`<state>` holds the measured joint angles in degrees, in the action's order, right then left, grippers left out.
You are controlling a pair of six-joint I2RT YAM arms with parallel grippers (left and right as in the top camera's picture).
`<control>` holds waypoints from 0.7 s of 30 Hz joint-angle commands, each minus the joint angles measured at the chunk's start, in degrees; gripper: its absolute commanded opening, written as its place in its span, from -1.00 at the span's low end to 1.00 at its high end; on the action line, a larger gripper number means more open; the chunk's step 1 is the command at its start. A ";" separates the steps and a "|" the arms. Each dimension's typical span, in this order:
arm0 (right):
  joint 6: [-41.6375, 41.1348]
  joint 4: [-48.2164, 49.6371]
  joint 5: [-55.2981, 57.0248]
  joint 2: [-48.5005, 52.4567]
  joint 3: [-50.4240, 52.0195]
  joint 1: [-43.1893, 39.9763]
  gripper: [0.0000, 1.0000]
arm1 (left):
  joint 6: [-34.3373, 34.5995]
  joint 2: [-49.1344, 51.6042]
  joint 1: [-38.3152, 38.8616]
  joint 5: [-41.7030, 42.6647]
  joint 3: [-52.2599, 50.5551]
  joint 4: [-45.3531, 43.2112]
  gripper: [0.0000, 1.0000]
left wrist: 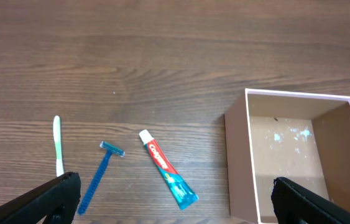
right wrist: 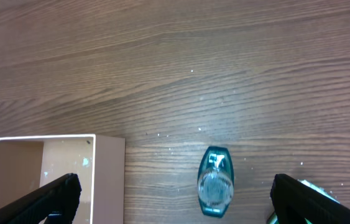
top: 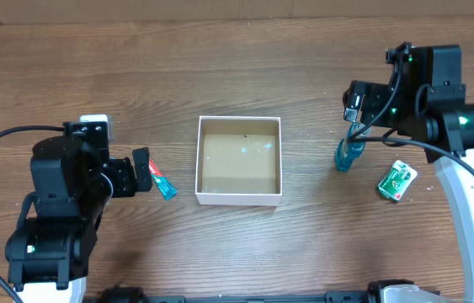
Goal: Pack container
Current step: 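Move the right gripper over the blue Listerine bottle and grasp it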
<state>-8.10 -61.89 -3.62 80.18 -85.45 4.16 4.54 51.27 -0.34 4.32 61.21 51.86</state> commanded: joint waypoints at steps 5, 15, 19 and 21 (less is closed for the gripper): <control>-0.87 -4.20 5.68 5.05 -1.88 -0.11 1.00 | 0.55 0.11 0.37 2.80 1.64 0.17 1.00; -2.86 -5.92 5.22 13.70 0.74 -0.15 1.00 | 0.55 0.48 0.37 2.78 1.64 0.28 1.00; -4.17 -3.10 4.83 14.47 5.22 -0.17 1.00 | 0.55 0.48 0.37 2.78 1.64 0.28 1.00; -4.15 -1.40 4.83 14.49 7.19 -0.15 1.00 | 0.55 0.48 0.37 2.78 1.64 0.31 1.00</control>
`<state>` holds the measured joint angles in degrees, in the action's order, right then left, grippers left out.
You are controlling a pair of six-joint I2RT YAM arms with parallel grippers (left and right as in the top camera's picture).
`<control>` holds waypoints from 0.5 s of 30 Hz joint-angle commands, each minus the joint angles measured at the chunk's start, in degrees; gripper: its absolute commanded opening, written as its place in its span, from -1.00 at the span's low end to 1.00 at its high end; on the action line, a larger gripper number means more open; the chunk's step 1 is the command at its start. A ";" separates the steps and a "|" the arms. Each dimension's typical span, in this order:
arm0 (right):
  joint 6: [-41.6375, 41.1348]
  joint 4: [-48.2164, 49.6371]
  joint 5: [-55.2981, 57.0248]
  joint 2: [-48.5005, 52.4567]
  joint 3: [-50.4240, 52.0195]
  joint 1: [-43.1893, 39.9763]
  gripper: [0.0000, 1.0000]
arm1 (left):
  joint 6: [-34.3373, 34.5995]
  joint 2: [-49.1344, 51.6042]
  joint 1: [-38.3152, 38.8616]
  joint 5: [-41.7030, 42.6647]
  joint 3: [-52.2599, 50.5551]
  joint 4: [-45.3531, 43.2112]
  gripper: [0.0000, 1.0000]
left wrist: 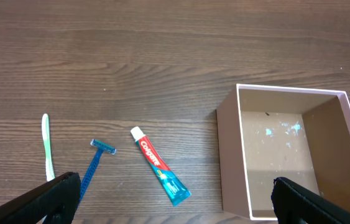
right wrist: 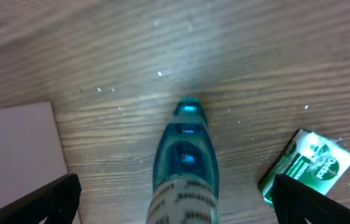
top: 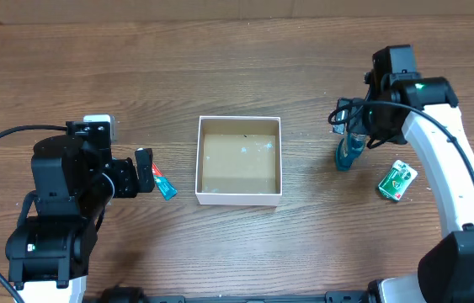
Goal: Pack container
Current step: 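Move the right gripper over the blue Listerine bottle and grasp it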
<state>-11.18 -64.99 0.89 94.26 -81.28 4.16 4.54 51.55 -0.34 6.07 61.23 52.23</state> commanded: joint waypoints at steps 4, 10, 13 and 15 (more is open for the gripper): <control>-1.05 4.90 0.35 0.44 5.40 -0.15 1.00 | 0.55 0.20 0.37 1.03 1.62 0.15 1.00; -1.05 6.78 0.37 0.44 5.64 -0.15 0.96 | 0.55 0.20 0.37 1.03 1.62 0.26 1.00; -1.05 6.84 0.37 0.44 6.67 -0.15 0.80 | 0.55 0.20 0.37 1.03 1.62 0.24 1.00; -1.05 7.34 0.37 0.44 8.00 -0.15 0.80 | 0.57 0.20 0.37 1.03 1.62 0.24 1.00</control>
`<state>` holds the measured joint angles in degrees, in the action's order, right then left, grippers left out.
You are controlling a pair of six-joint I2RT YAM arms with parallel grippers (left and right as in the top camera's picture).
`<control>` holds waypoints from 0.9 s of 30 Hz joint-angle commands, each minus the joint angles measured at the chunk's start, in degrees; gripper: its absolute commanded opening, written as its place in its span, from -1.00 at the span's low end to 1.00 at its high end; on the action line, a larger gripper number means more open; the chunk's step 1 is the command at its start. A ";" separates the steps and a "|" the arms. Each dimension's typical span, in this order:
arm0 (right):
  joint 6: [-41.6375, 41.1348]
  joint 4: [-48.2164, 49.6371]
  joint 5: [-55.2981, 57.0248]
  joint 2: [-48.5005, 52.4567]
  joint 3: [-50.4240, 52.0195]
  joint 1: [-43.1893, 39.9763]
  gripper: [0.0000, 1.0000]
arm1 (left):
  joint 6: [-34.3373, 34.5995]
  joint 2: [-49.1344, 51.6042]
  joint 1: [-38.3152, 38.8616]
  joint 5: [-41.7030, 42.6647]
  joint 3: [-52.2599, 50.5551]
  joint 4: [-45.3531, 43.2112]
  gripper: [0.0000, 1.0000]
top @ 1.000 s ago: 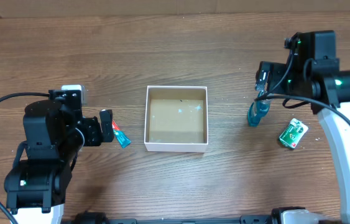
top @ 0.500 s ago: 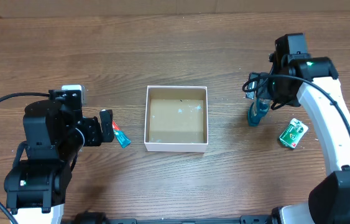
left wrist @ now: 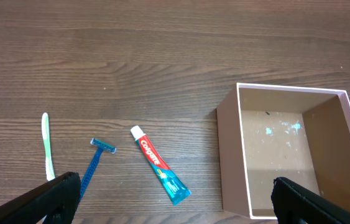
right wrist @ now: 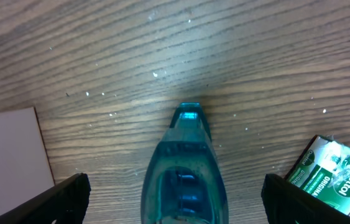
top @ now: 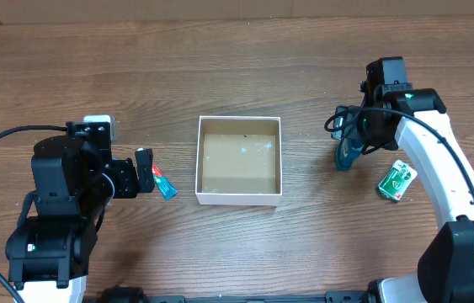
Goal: Pack container
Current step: 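Move the right gripper over the blue Listerine bottle and grasp it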
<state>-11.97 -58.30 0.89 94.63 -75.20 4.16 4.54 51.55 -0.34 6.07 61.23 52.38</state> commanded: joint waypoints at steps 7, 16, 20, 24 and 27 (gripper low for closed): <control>-0.26 1.70 0.55 0.07 2.93 -0.15 0.59 | 0.57 0.20 0.37 1.03 1.62 0.13 1.00; -0.22 2.95 0.59 0.04 2.91 -0.15 0.39 | 0.57 0.20 0.37 1.03 1.62 0.13 1.00; -0.24 2.89 0.57 0.04 2.91 -0.15 0.20 | 0.55 0.20 0.37 1.01 1.62 0.09 1.00; -0.22 2.71 0.57 0.04 2.91 -0.15 0.16 | 0.55 0.20 0.37 1.01 1.62 0.09 1.00; -0.22 2.73 0.57 0.04 2.91 -0.15 0.07 | 0.55 0.20 0.37 0.98 1.62 0.11 1.00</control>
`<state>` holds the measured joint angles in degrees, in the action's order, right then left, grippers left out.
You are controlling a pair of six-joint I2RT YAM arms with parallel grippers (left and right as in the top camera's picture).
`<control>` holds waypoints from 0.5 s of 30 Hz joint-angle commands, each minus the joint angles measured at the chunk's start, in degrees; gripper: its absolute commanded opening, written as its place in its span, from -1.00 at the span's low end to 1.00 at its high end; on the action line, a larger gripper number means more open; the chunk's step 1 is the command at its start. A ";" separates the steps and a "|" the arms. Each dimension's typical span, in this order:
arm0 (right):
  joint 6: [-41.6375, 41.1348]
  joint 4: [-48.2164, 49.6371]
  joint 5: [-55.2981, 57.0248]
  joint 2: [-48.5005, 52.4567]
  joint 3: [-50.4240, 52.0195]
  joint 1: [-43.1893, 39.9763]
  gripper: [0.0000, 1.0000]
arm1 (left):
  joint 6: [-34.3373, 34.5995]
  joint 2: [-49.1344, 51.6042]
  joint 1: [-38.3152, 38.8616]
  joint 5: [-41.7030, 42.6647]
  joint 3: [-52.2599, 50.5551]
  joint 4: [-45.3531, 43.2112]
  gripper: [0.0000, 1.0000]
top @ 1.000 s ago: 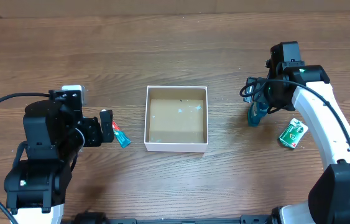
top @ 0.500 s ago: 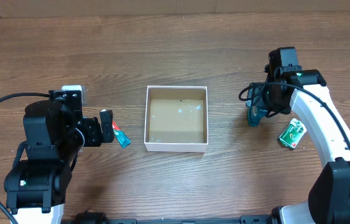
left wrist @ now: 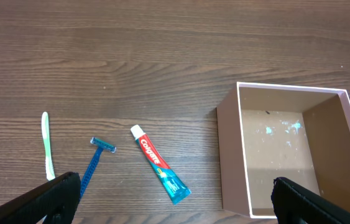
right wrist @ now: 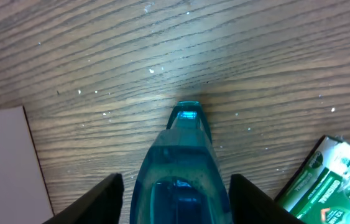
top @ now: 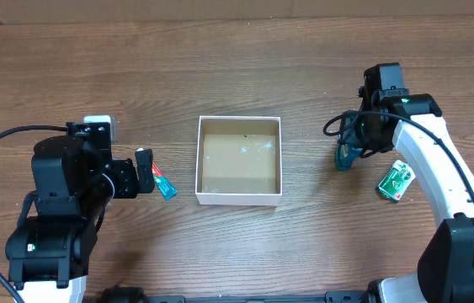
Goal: Pack container
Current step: 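Move the right gripper over the blue Listerine bottle and grasp it, then carry the Listerine bottle into the box and release it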
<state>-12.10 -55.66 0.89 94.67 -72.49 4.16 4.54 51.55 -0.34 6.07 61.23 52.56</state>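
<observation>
An open white cardboard box (top: 199, 160) with a brown floor sits mid-table, also seen as the box (left wrist: 229, 155) in the left wrist view. A blue-green bottle (right wrist: 181, 155) stands right of it, the bottle (top: 343, 158) partly under my right gripper (top: 353, 145). The right gripper (right wrist: 178, 199) straddles the bottle, fingers (right wrist: 109, 199) close on either side with thin gaps, still open. My left gripper (left wrist: 175, 205) hangs open left of the box, above a toothpaste tube (left wrist: 160, 165), a blue razor (left wrist: 96, 167) and a toothbrush (left wrist: 47, 144).
A green soap packet (top: 396, 181) lies right of the bottle, its corner (right wrist: 330, 174) showing near my right finger. A cable loops off the right wrist (top: 338, 126). Bare wooden tabletop (top: 237, 67) stretches behind the box.
My right gripper's fingers have narrowed from wide apart to close beside the bottle, and the wrist sits slightly lower. The left arm and its items have not moved.
My right gripper hung wide open high behind the standing bottle. Then it was low over the bottle, still wide open. Then it sat nearer, and now the fingers flank the bottle closely. The left gripper shifted slightly at first, then stayed open over the toothpaste.
</observation>
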 commanded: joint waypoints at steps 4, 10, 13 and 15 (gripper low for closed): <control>-0.09 0.04 0.59 -0.04 0.09 -0.15 -0.13 | 0.55 0.20 0.37 1.01 1.62 -0.09 1.00; -0.09 -0.11 0.57 -0.04 0.00 -0.15 -0.32 | 0.55 0.20 0.37 1.01 1.62 -0.07 1.00; -0.09 -0.15 0.57 -0.15 -0.15 -0.15 -0.40 | 0.55 0.20 0.37 1.01 1.62 -0.09 1.00; -0.09 -0.90 0.57 -0.15 -1.62 -0.15 -0.61 | 0.55 0.20 0.37 0.98 1.62 -0.11 1.00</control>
<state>-11.99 -55.90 1.52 94.67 -72.51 4.16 4.54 51.55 -0.34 6.07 61.23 52.56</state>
